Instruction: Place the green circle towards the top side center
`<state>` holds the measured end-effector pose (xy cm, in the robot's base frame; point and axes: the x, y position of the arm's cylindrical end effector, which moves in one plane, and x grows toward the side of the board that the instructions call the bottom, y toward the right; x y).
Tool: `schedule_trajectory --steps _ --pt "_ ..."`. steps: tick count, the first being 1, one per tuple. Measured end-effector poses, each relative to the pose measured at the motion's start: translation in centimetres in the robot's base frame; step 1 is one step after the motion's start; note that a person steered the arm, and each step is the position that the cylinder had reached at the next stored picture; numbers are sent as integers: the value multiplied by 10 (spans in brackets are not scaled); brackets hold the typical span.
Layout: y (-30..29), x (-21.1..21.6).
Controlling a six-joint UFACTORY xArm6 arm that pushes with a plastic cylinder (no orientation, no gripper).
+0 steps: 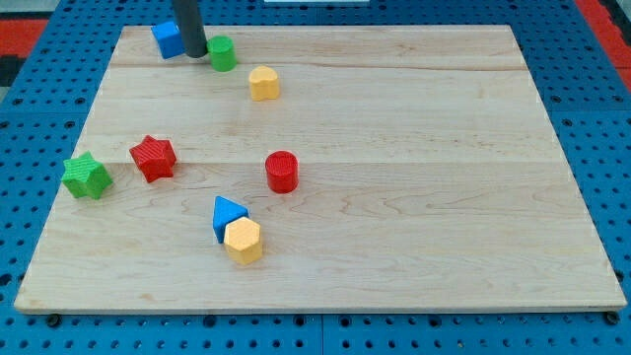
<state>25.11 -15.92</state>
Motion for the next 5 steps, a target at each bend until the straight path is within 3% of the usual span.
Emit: schedule_trajectory --steps 1,5 --pt "1 5" --pt "104 24"
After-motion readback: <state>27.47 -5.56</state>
